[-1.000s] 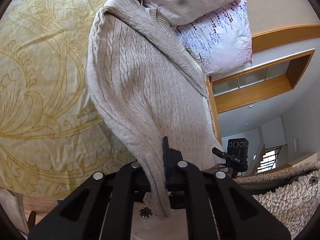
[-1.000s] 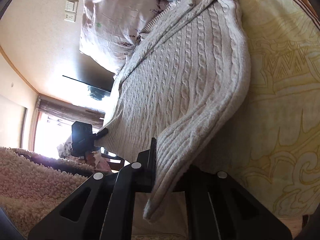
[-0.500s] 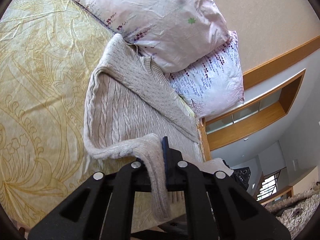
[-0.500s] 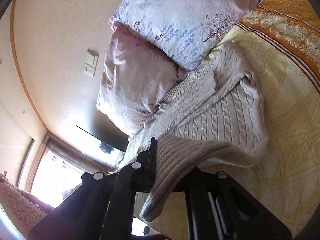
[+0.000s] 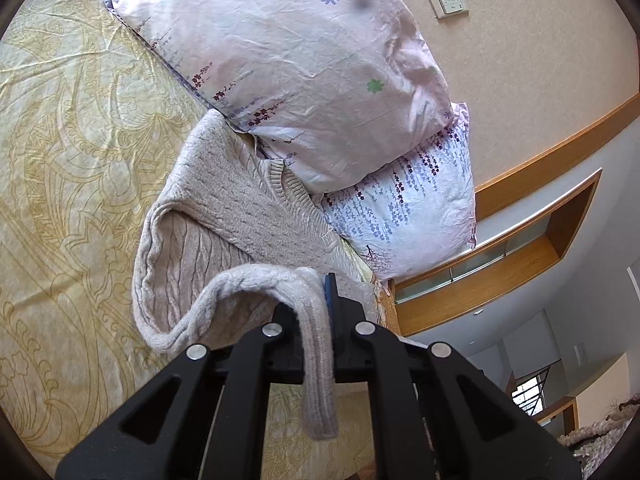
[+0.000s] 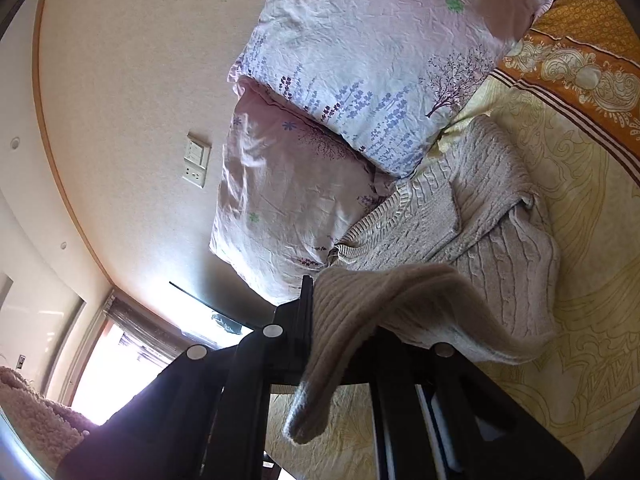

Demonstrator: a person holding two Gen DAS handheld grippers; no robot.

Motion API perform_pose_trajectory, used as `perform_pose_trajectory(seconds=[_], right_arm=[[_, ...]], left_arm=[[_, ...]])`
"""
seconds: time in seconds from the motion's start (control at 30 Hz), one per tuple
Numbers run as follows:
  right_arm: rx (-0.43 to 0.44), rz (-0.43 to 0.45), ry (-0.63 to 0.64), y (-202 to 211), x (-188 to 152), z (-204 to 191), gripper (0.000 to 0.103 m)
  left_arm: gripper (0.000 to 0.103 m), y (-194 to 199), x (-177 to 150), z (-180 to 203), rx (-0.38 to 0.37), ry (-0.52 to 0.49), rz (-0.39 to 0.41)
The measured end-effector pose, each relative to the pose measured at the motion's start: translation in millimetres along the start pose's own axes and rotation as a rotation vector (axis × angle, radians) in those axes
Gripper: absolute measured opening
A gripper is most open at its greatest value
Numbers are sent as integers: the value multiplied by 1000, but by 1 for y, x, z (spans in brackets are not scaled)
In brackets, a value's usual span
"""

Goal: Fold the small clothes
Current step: 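Fold the held hem up toward the collar with both tools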

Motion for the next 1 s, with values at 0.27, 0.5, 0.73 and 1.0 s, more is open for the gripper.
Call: perform_pose_trajectory(seconds=[0.27, 0.5, 0.73, 1.0], right_arm=[[35, 23, 15, -11, 15, -7, 7], [42, 21, 17, -20, 22, -6, 7], [47, 16, 23, -30, 32, -4, 7], [44, 11, 24, -44, 45, -2, 7]], left_arm=[[6, -11, 20, 4, -23, -23, 6], [6, -22, 30, 0, -23, -25, 6], [6, -28, 37, -3, -23, -25, 11], [6, -46, 57, -5, -19, -38, 6]])
Point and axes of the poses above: each gripper's, at about its wrist camera, not at the fingertips, and y roughly against the way its jaws point, z to its right, x to its top, the point moved 1 cm from there along -y, roughly the way its jaws point, and after that the axes turned 11 degrees about -x, right-handed, at the moved point
